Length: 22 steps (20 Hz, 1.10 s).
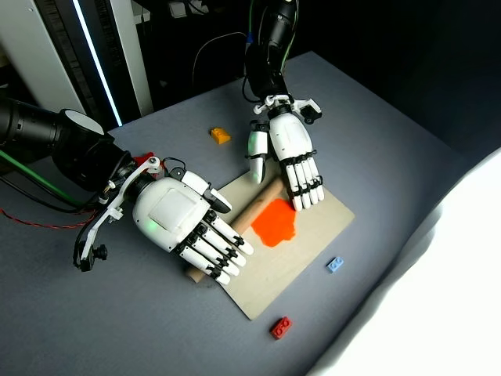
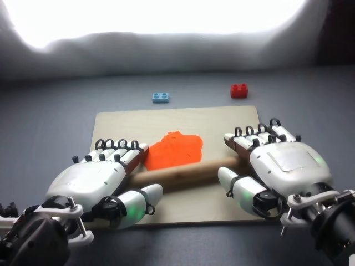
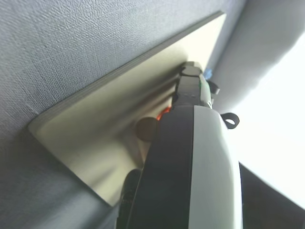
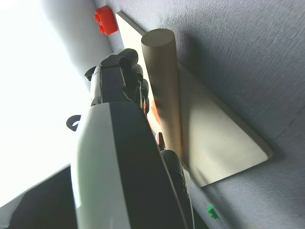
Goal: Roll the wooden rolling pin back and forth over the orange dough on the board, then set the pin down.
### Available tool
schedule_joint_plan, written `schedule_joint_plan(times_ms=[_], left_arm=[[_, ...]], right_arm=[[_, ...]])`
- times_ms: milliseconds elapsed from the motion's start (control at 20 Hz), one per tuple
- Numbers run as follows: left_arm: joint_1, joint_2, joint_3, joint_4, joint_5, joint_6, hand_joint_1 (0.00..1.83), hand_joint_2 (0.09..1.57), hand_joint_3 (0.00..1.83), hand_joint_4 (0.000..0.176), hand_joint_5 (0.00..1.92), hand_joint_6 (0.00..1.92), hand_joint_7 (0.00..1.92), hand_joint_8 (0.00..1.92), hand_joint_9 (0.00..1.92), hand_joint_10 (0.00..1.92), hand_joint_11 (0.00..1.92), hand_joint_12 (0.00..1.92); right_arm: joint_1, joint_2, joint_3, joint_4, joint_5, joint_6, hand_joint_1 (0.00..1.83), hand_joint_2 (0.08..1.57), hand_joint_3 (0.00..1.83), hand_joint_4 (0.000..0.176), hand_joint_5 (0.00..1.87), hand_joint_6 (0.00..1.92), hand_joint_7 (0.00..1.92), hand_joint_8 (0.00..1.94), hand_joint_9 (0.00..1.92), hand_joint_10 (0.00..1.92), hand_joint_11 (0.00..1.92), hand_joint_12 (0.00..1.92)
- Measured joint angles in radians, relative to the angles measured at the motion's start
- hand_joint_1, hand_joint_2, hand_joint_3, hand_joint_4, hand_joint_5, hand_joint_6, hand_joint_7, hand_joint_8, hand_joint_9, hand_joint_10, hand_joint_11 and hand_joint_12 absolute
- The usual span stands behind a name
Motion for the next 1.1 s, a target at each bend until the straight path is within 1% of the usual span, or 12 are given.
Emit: schedule_joint_plan(times_ms=[50,150,250,350,450,550,650,750,850,1100], left_arm=[[0.005,0.000,-0.004,0.000,-0.003,-0.001,0.00,1.42,0.00,0.000,0.08,0.00,0.13,0.00,0.10,0.01,0.00,0.00],[0.017,0.000,-0.006,0.016,-0.012,-0.002,0.00,1.42,0.00,0.000,0.08,0.00,0.13,0.00,0.11,0.01,0.00,0.00],[0.035,-0.002,-0.008,0.025,-0.027,-0.003,0.00,1.42,0.00,0.000,0.09,0.01,0.13,0.00,0.10,0.01,0.00,0.00],[0.055,-0.019,-0.007,0.027,-0.068,-0.010,0.00,1.43,0.00,0.000,0.08,0.00,0.13,0.00,0.10,0.01,0.00,0.00],[0.058,-0.031,-0.002,0.031,-0.087,-0.012,0.00,1.43,0.00,0.000,0.10,0.01,0.14,0.01,0.10,0.01,0.01,0.00],[0.055,-0.031,-0.002,0.031,-0.087,-0.010,0.00,1.43,0.00,0.000,0.10,0.01,0.13,0.00,0.10,0.01,0.01,0.01],[0.054,-0.031,-0.002,0.031,-0.086,-0.009,0.00,1.43,0.00,0.000,0.10,0.01,0.15,0.01,0.12,0.01,0.02,0.01],[0.054,-0.031,-0.002,0.034,-0.086,-0.009,0.00,1.43,0.00,0.000,0.10,0.01,0.15,0.01,0.12,0.01,0.01,0.01],[0.054,-0.021,-0.015,0.034,-0.080,-0.010,0.00,1.43,0.00,0.000,0.10,0.01,0.16,0.01,0.12,0.01,0.02,0.02],[0.055,-0.011,-0.032,0.032,-0.072,-0.007,0.00,1.42,0.00,0.000,0.08,0.00,0.13,0.00,0.11,0.00,0.00,0.00]], right_arm=[[-0.002,0.003,0.000,-0.002,0.000,0.000,0.00,1.53,0.00,0.000,0.32,0.00,0.33,0.00,0.28,0.01,0.00,0.67],[-0.003,0.008,0.000,-0.002,-0.004,-0.001,0.00,1.54,0.00,0.000,0.30,0.00,0.31,0.00,0.28,0.00,0.00,0.62],[-0.013,0.011,-0.005,-0.013,-0.018,-0.006,0.00,1.53,0.00,0.000,0.31,0.00,0.33,0.00,0.29,0.01,0.00,0.68],[-0.027,0.015,-0.021,-0.005,-0.022,-0.008,0.00,1.53,0.00,0.000,0.29,0.00,0.31,0.00,0.27,0.00,0.00,0.64],[-0.032,0.018,-0.030,-0.011,-0.017,-0.010,0.00,1.54,0.00,0.000,0.31,0.01,0.31,0.00,0.28,0.01,0.00,0.66],[-0.038,0.019,-0.032,-0.029,-0.024,-0.010,0.00,1.54,0.00,0.000,0.28,0.00,0.29,0.00,0.26,0.00,0.00,0.63],[-0.039,0.020,-0.038,-0.026,-0.020,-0.010,0.00,1.54,0.00,0.000,0.30,0.00,0.31,0.00,0.27,0.00,0.00,0.67],[-0.039,0.020,-0.038,-0.027,-0.022,-0.010,0.00,1.54,0.00,0.000,0.30,0.00,0.30,0.00,0.26,0.00,0.00,0.64],[-0.039,0.020,-0.038,-0.028,-0.021,-0.010,0.00,1.54,0.00,0.000,0.32,0.01,0.33,0.01,0.29,0.01,0.00,0.73],[-0.042,0.020,-0.038,-0.028,-0.022,-0.010,0.00,1.53,0.00,0.000,0.29,0.00,0.30,0.00,0.27,0.00,0.00,0.67]])
